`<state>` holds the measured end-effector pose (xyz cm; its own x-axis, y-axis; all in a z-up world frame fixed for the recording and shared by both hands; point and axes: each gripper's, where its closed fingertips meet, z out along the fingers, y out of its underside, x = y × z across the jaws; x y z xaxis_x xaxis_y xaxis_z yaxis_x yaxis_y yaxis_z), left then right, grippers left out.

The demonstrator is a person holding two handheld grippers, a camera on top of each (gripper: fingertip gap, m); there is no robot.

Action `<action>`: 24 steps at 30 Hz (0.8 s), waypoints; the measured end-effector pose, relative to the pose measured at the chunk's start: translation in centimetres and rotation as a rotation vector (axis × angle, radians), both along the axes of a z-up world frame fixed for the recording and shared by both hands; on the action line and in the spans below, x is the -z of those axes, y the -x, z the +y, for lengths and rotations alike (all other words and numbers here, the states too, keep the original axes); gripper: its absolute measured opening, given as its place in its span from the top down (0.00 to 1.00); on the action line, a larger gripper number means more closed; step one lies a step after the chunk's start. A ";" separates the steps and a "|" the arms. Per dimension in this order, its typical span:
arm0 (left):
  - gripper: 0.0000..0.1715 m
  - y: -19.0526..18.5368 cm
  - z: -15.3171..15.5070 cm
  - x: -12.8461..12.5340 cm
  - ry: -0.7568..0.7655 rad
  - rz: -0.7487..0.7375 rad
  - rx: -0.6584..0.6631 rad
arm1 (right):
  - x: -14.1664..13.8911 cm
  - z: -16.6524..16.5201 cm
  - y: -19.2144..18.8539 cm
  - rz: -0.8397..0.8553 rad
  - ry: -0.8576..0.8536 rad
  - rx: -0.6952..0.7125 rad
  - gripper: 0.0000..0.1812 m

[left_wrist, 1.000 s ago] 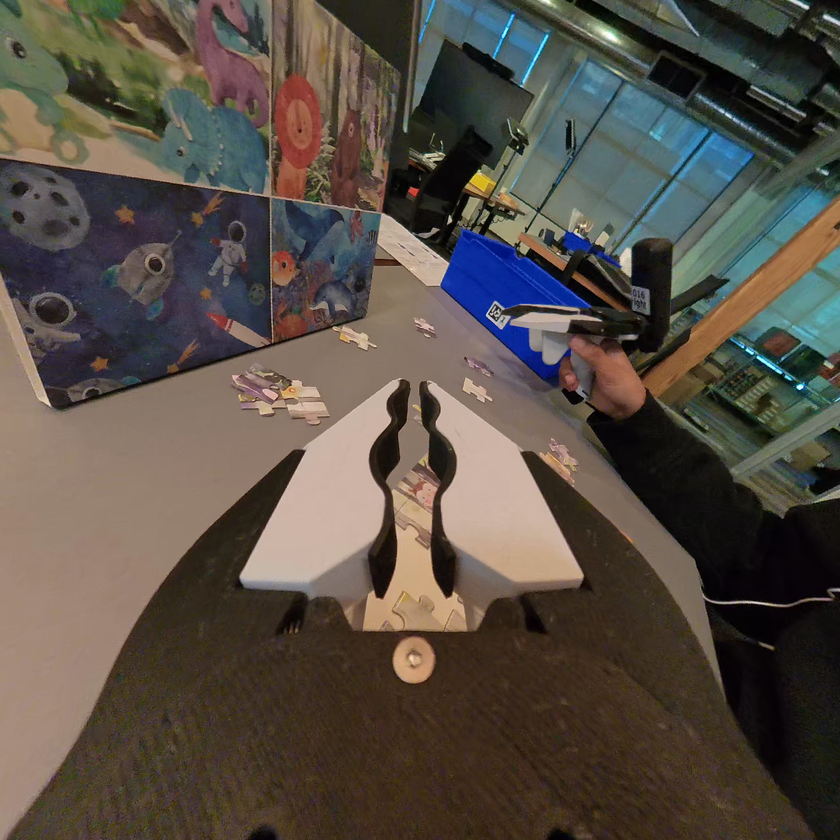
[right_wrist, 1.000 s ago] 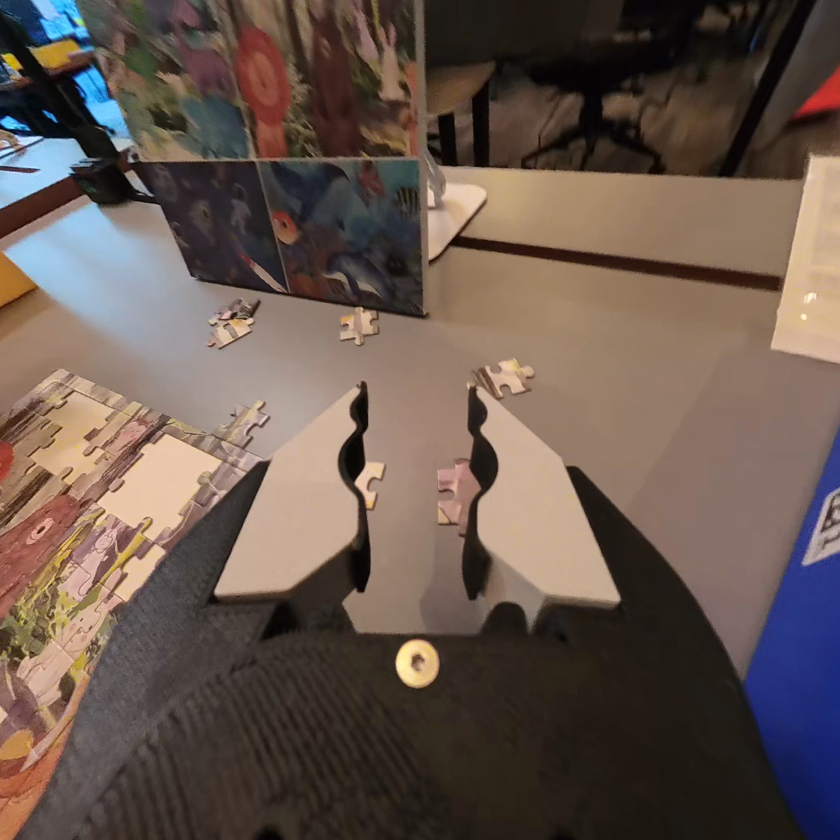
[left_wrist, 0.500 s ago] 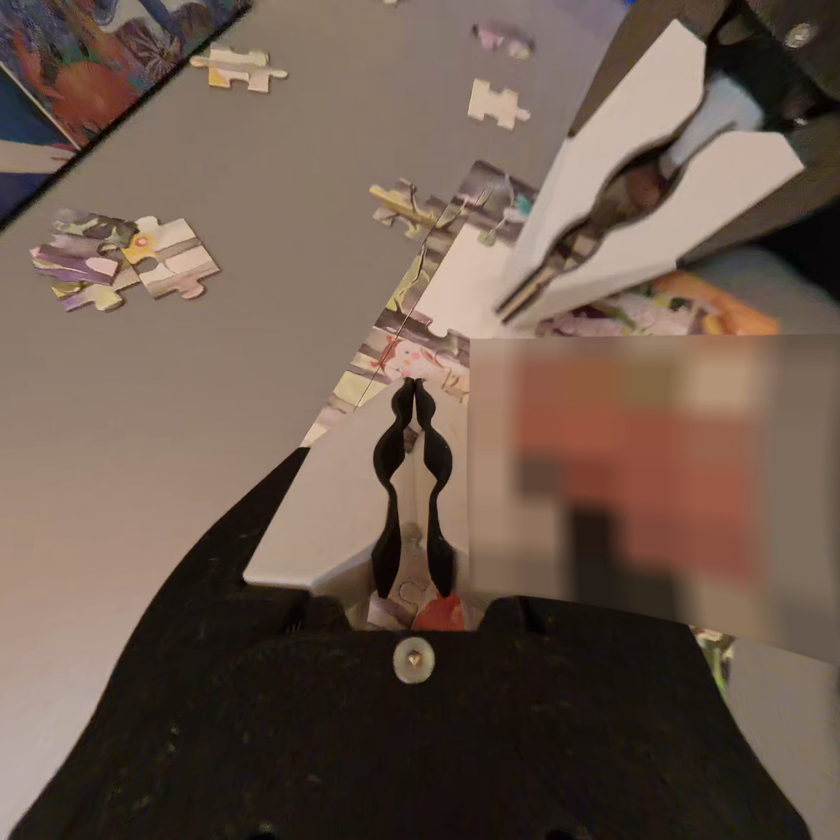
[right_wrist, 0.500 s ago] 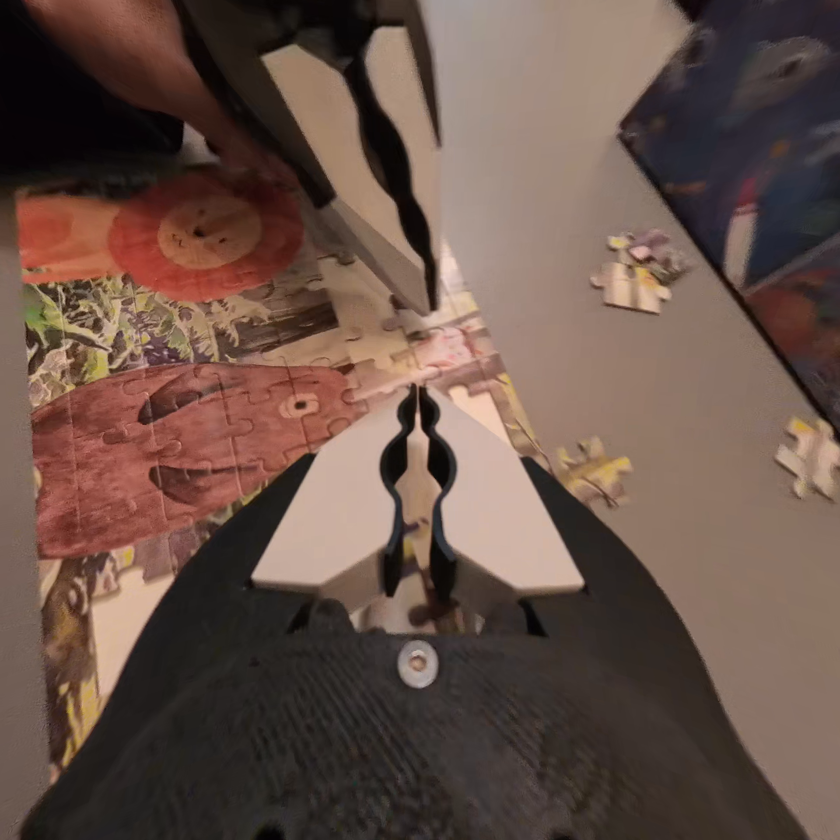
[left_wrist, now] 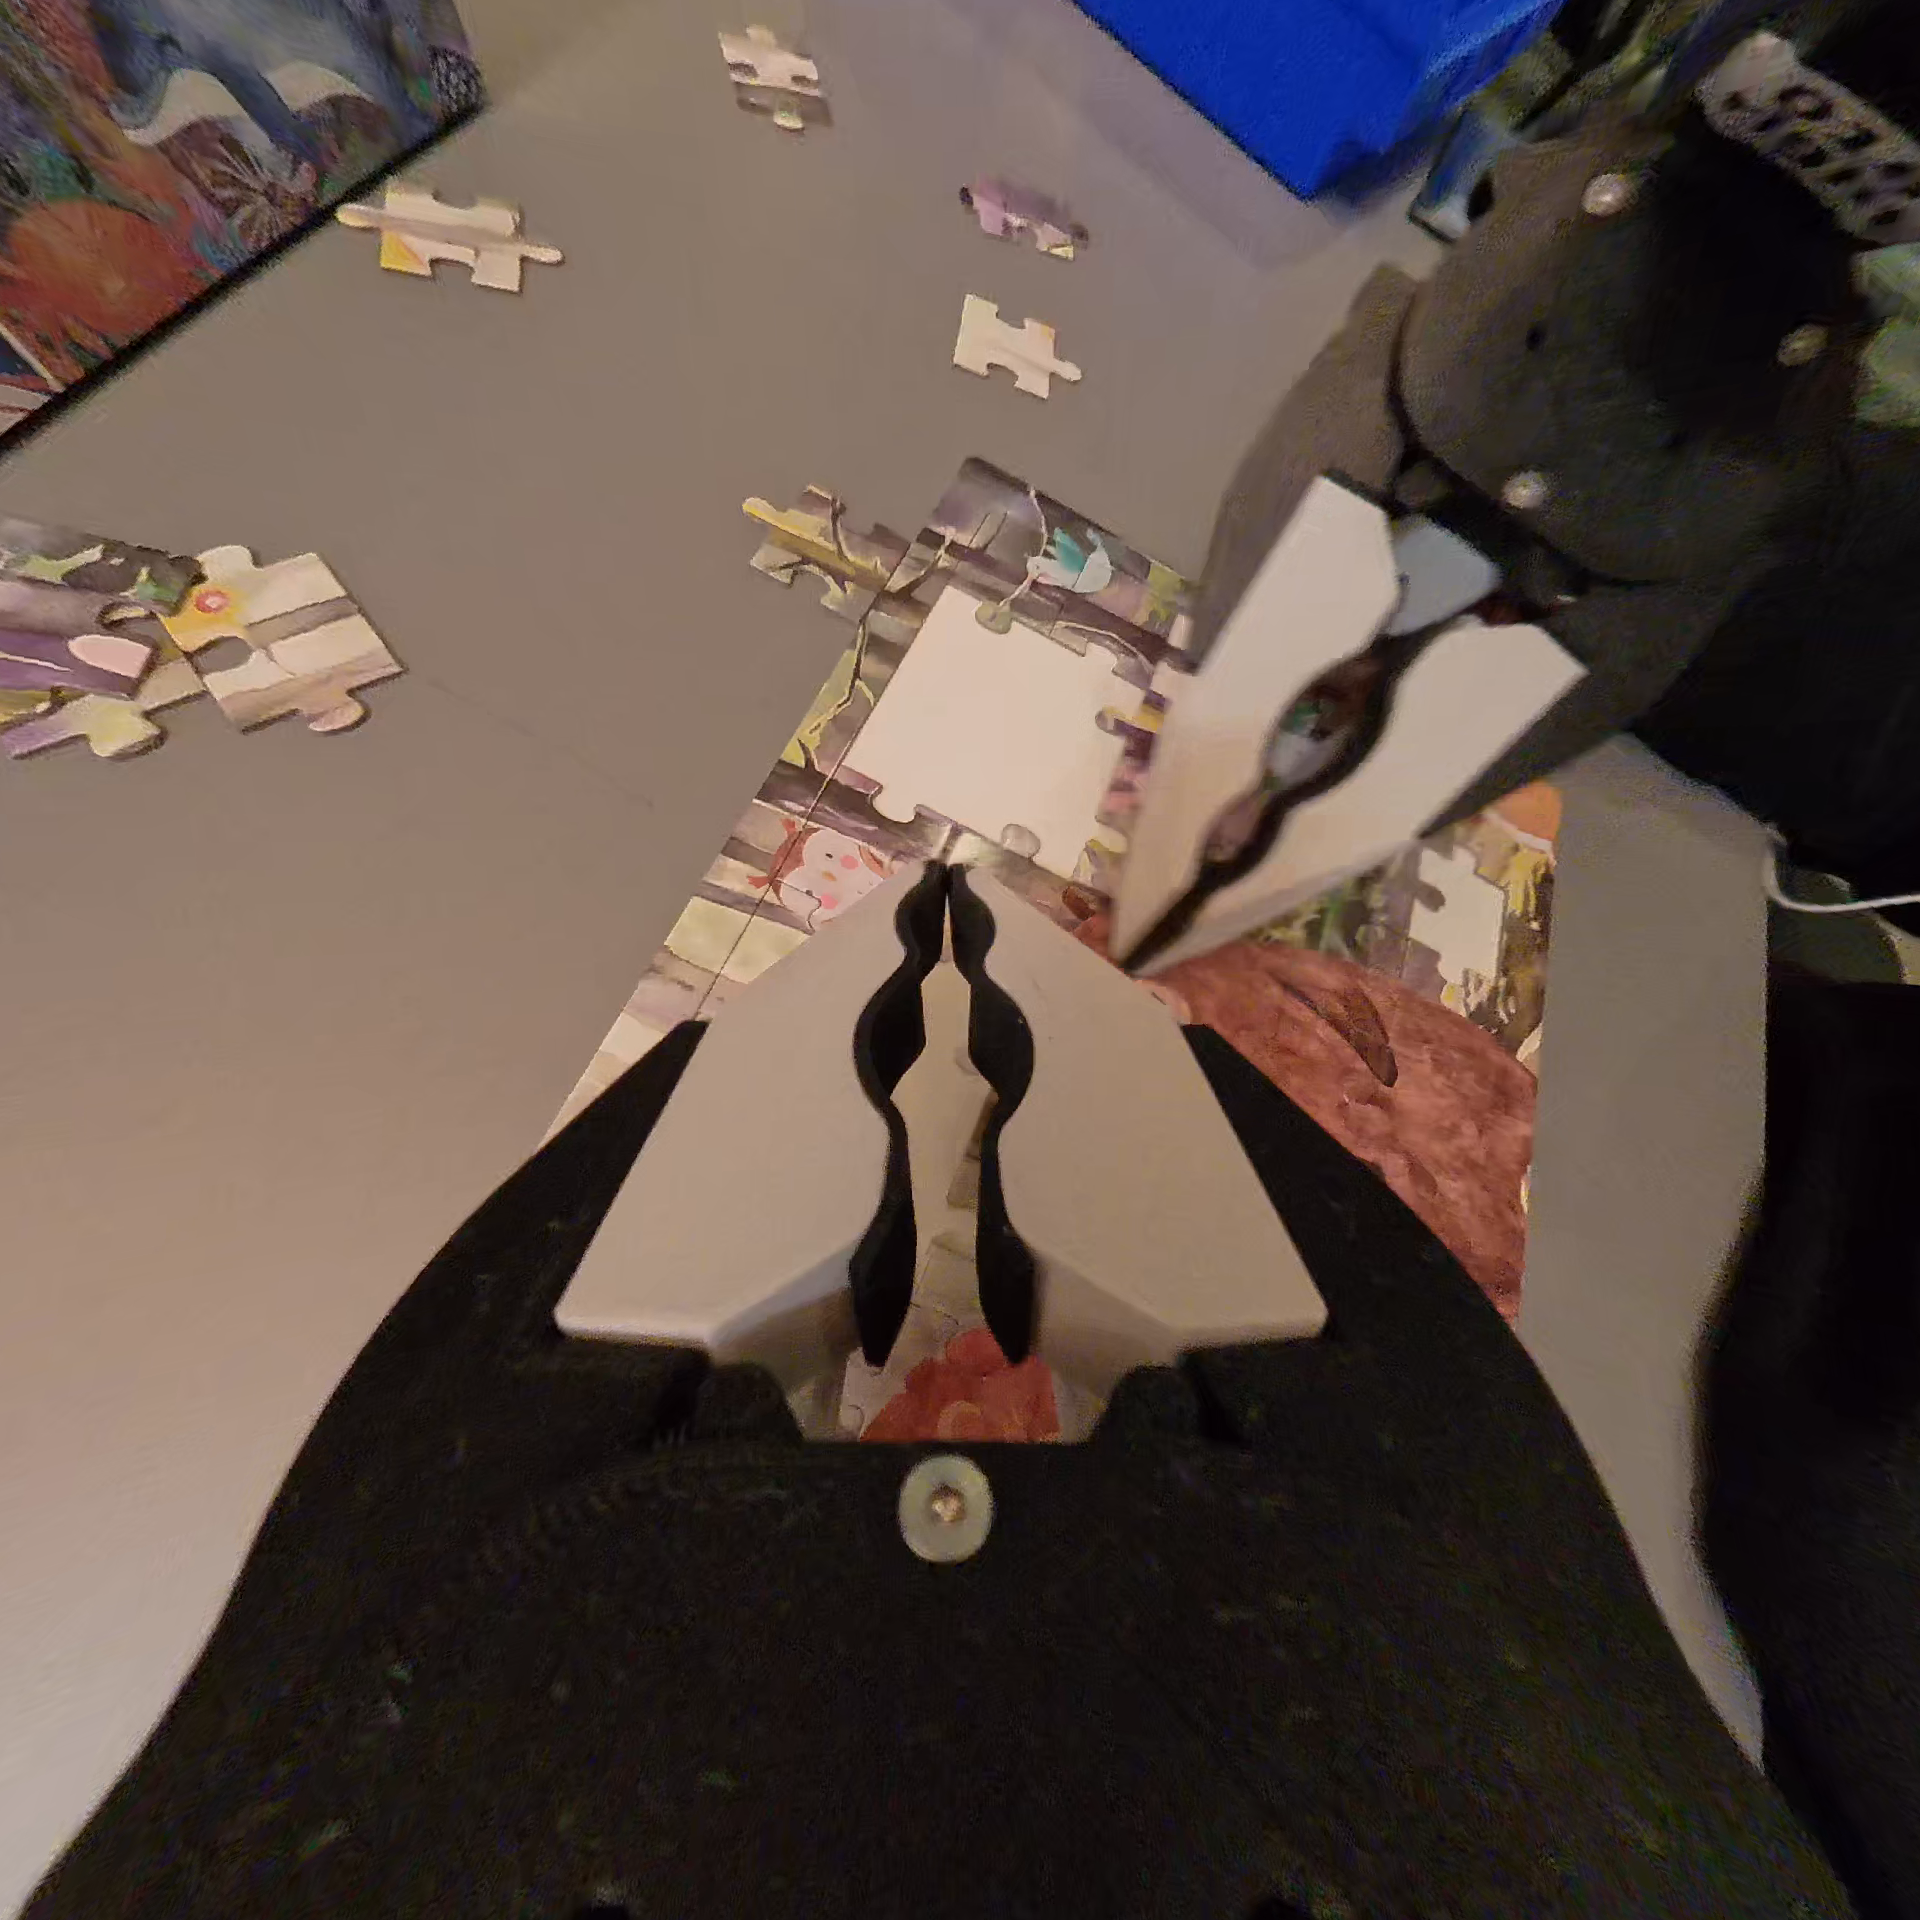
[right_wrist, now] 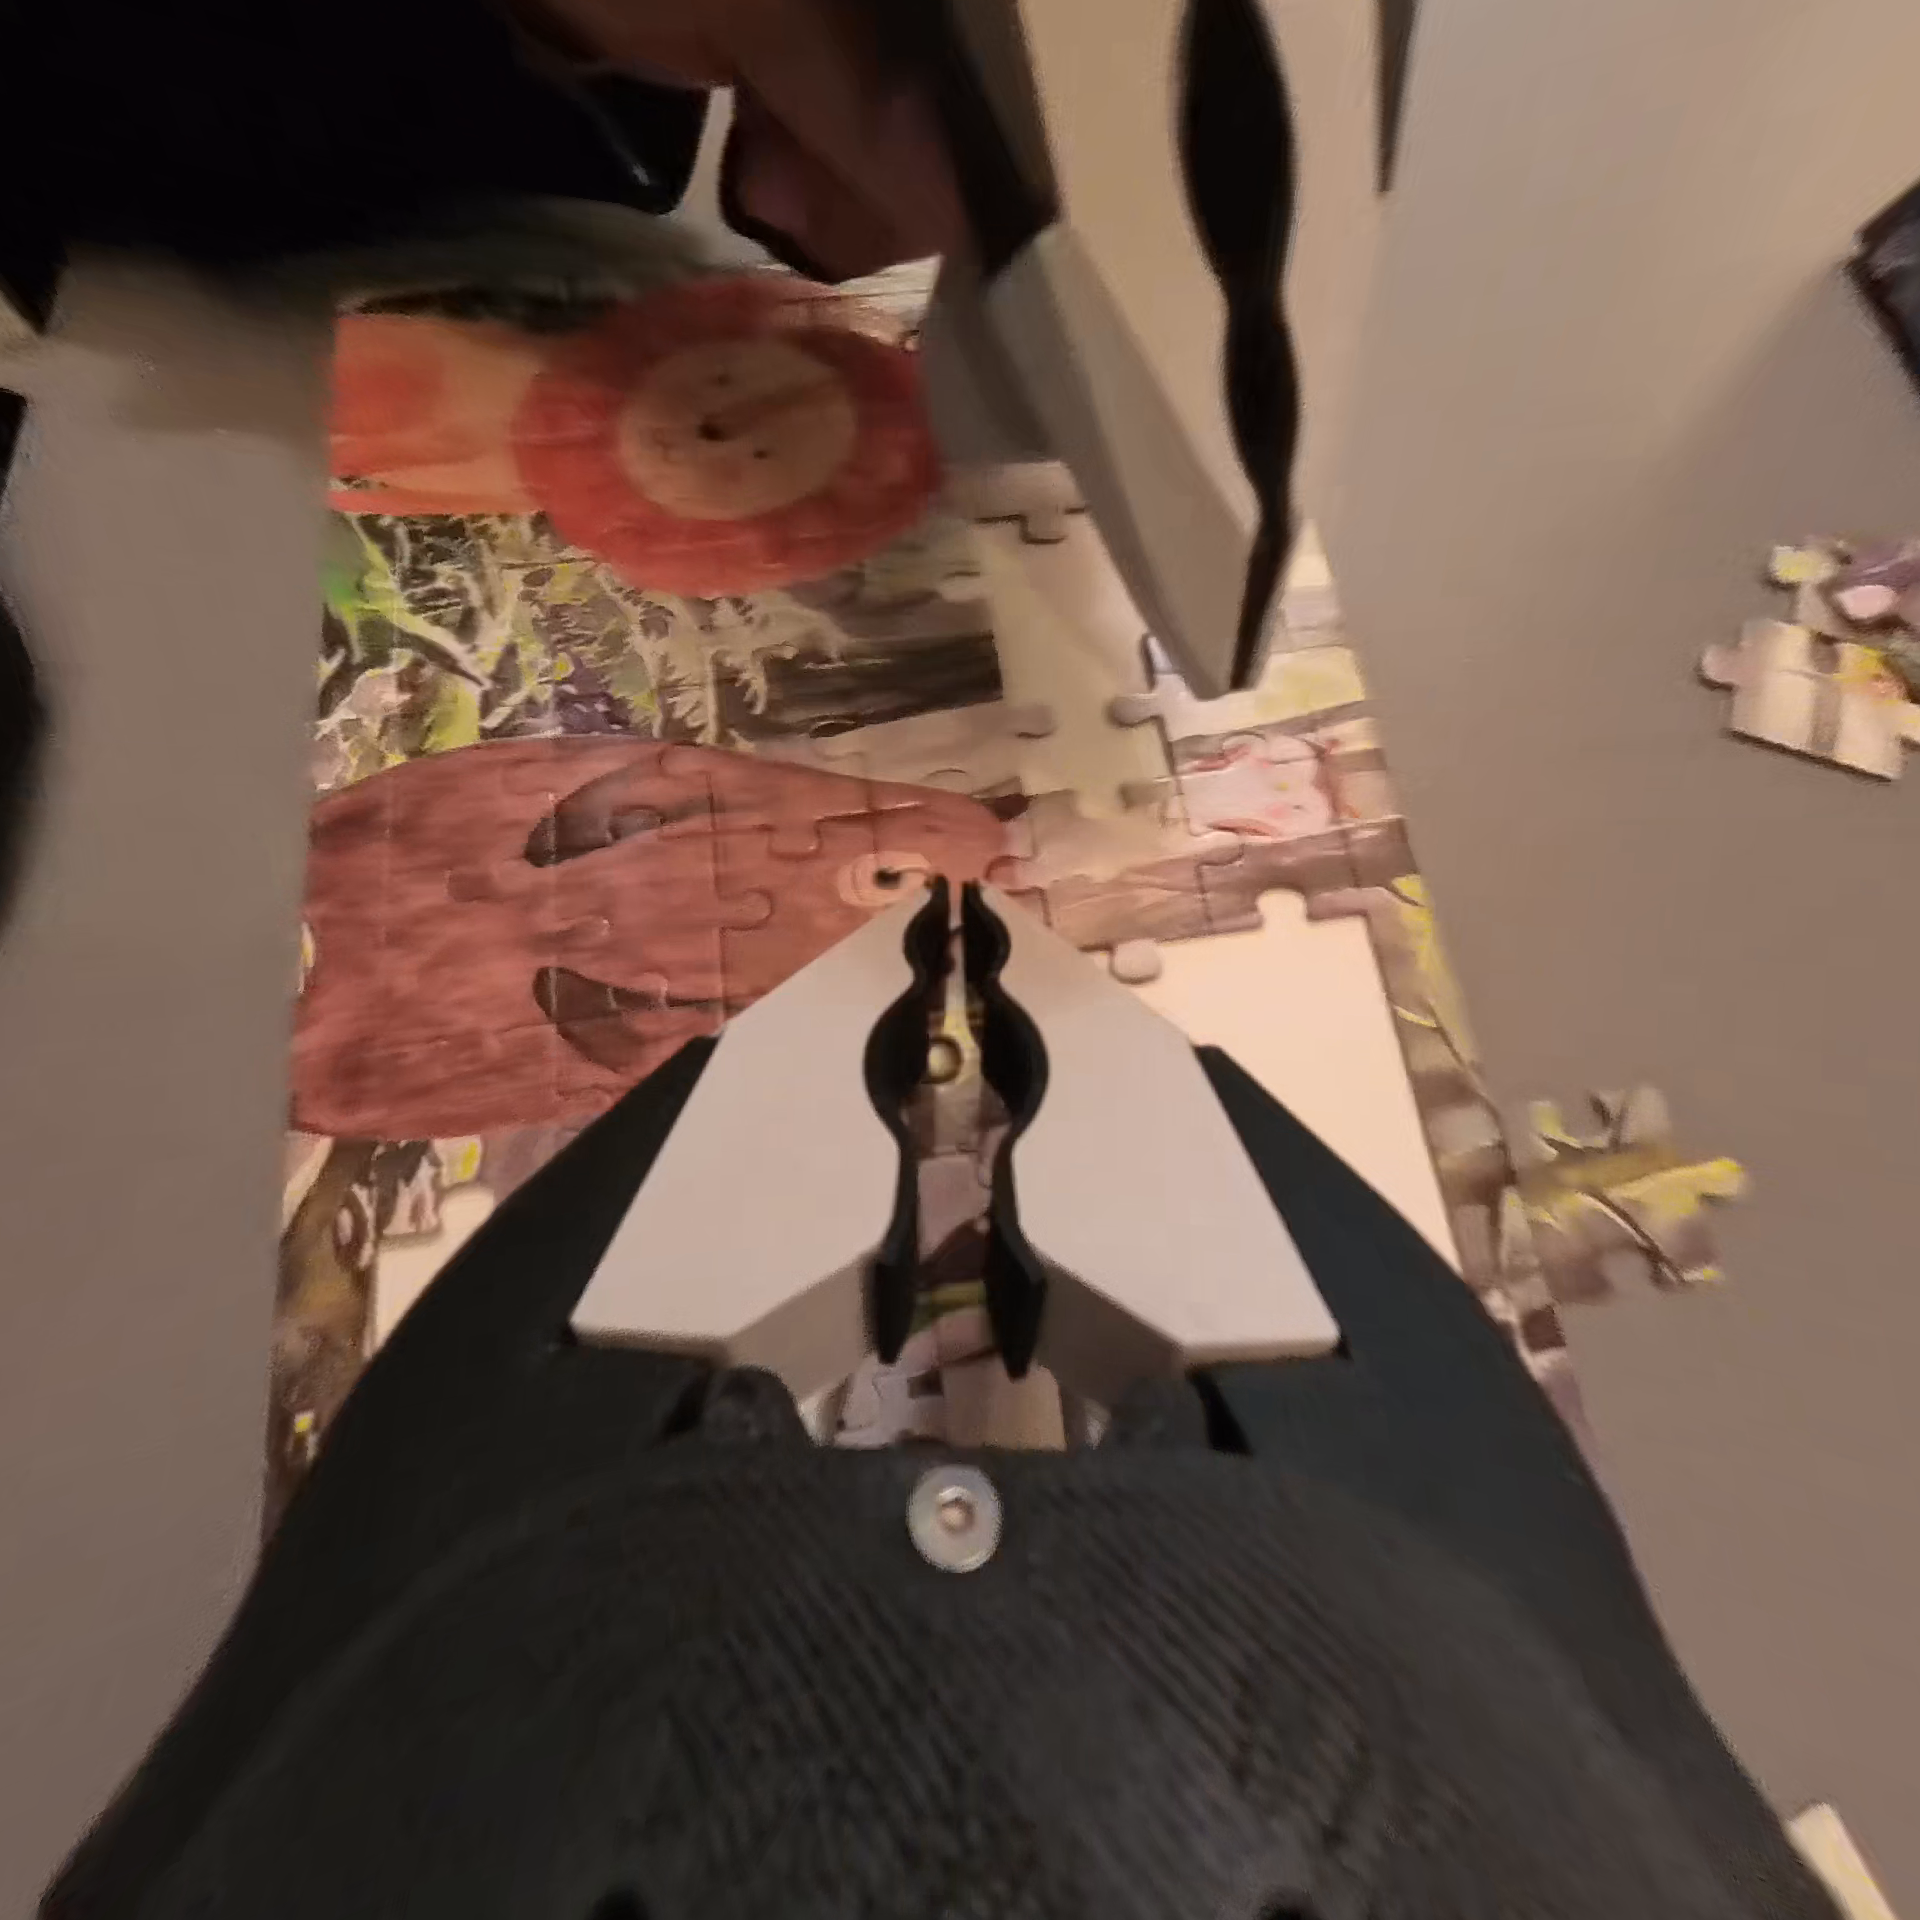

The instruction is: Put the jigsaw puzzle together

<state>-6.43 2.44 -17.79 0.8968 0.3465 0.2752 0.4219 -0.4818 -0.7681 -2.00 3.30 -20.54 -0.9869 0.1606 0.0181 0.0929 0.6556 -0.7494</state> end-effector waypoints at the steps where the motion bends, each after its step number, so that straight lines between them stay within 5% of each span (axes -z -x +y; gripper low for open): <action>1: 1.00 -0.2 0.1 -0.3 -0.017 -0.009 0.011 | 0.0 0.2 0.0 0.000 0.007 -0.005 1.00; 6: 1.00 0.4 -0.1 -2.1 -0.099 0.031 -0.017 | -1.4 1.4 1.1 0.105 0.049 0.041 1.00; 14: 1.00 2.5 -2.1 -6.3 -0.319 0.108 -0.103 | -7.8 7.4 6.5 0.336 0.302 0.317 1.00; 20: 1.00 2.4 -2.3 -7.4 -0.363 0.201 -0.087 | -7.5 8.6 7.3 0.302 0.324 0.343 1.00; 24: 0.95 1.0 -1.6 -6.6 -0.371 0.205 0.035 | -5.8 8.2 7.2 0.282 0.244 0.330 1.00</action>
<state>-7.46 0.82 -11.17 0.9555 0.2258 0.1900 0.2304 -0.1687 -0.9584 -9.24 11.49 -14.70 -0.8449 0.4964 0.1995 0.0378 0.4274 -0.9033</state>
